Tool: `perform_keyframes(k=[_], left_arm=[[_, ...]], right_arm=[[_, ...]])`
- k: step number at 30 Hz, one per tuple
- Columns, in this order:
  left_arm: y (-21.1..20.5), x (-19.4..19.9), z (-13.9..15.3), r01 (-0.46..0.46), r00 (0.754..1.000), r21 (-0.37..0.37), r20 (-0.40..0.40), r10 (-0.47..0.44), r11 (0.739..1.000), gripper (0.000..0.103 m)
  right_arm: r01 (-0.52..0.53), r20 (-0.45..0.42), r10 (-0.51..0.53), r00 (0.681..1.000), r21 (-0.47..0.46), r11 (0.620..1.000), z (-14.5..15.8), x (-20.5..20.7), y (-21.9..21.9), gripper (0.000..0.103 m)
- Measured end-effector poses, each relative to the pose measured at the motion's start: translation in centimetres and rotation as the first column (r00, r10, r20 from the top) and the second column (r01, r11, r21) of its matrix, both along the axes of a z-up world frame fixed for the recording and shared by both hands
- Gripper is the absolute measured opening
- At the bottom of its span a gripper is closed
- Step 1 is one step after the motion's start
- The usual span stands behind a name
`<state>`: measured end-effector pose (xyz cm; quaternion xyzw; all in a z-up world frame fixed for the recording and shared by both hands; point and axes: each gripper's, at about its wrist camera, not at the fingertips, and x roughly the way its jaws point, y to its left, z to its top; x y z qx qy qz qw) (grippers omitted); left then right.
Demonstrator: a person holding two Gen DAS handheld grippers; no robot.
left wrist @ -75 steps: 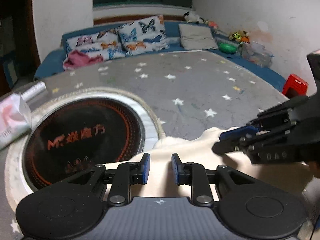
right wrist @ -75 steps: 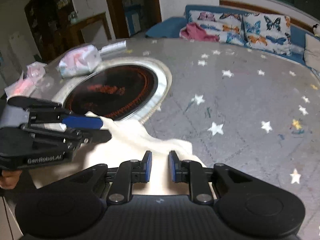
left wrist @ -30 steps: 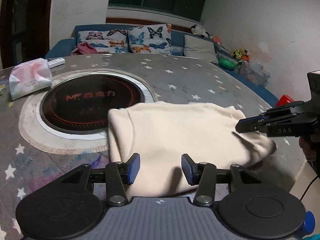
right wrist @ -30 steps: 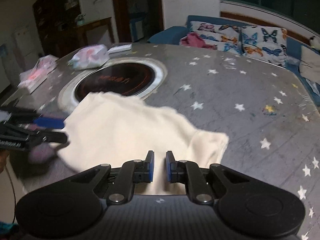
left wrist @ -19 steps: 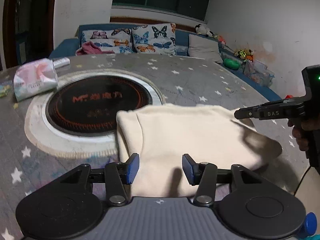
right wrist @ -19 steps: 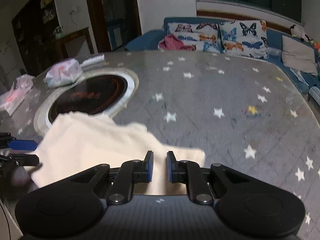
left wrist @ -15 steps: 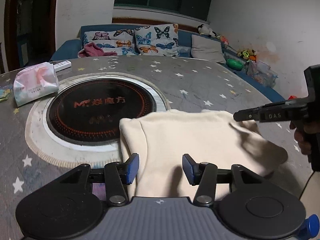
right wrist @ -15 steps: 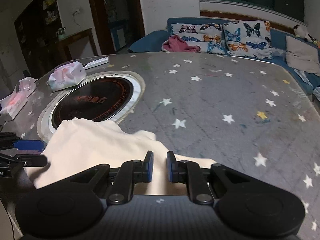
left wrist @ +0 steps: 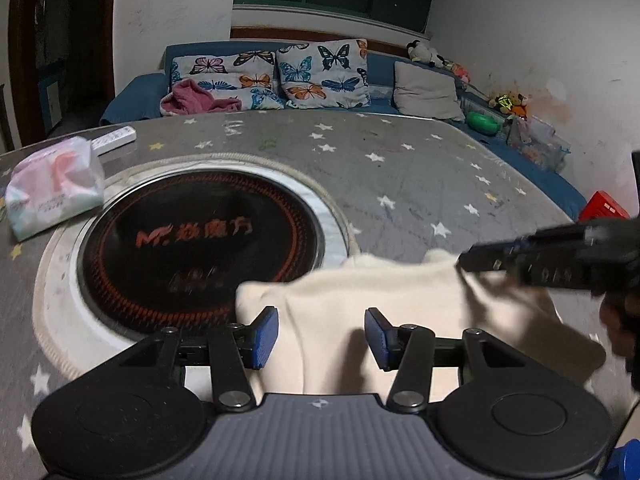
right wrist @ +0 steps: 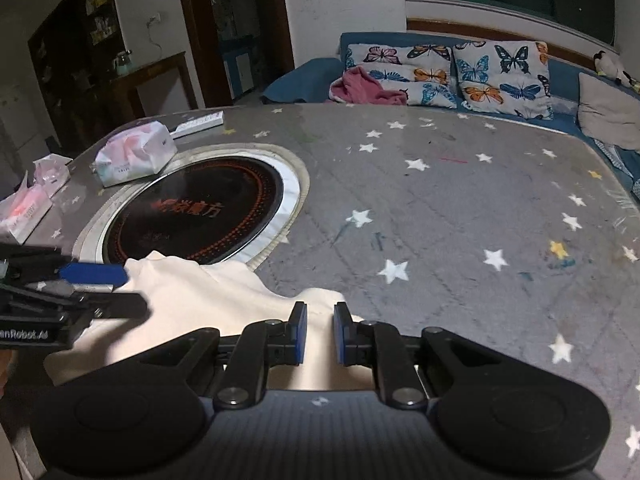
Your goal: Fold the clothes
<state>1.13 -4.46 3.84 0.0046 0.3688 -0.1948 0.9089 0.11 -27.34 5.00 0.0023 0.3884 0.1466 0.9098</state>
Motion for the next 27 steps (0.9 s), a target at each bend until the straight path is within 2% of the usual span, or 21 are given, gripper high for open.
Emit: perform_keyframes(k=[3, 8, 11, 16, 18, 20, 24, 25, 27], left_arm=[[-0.8, 1.5, -0.5, -0.014, 1.0, 0.026, -0.01, 0.014, 1.0, 0.051], [-1.4, 3.0, -1.4, -0.029, 0.999, 0.061, -0.023, 0.03, 0.998, 0.051], [-1.5, 3.2, -1.5, -0.034, 0.999, 0.06, -0.027, 0.035, 0.998, 0.052], [-1.3, 2.4, -1.1, -0.044, 0.999, 0.073, -0.016, 0.045, 0.996, 0.058], [-1.0, 1.9, -0.7, -0.049, 0.999, 0.07, -0.005, 0.049, 0.996, 0.065], [-0.7, 1.2, -0.3, -0.058, 0.998, 0.067, 0.012, 0.057, 0.996, 0.079], [-0.1, -0.3, 0.3, -0.075, 0.996, 0.067, 0.043, 0.072, 0.995, 0.092], [0.1, -0.7, 0.5, -0.08, 0.996, 0.065, 0.05, 0.077, 0.995, 0.098], [0.6, -1.5, 0.8, -0.092, 0.994, 0.054, 0.068, 0.088, 0.994, 0.102]], right_arm=[[0.004, -0.007, -0.004, 1.0, -0.022, 1.0, -0.8, 0.5, 0.6, 0.012], [-0.008, 0.012, 0.009, 1.0, -0.037, 0.999, 0.0, -0.1, 1.0, 0.014], [-0.016, 0.005, 0.016, 1.0, -0.044, 0.999, -0.2, -0.1, 1.1, 0.015], [-0.013, 0.013, 0.014, 1.0, -0.051, 0.999, -0.2, -0.5, 1.2, 0.015], [-0.027, 0.02, 0.028, 0.999, -0.054, 0.998, 0.2, -1.1, 1.4, 0.016], [-0.049, 0.023, 0.05, 0.998, -0.057, 0.997, 0.6, -1.9, 1.7, 0.024], [-0.1, 0.023, 0.102, 0.994, -0.068, 0.993, 0.7, -3.8, 2.5, 0.029], [-0.116, 0.021, 0.117, 0.993, -0.07, 0.991, 0.7, -4.4, 2.8, 0.032], [-0.141, 0.024, 0.143, 0.989, -0.074, 0.987, 0.7, -5.4, 3.3, 0.039]])
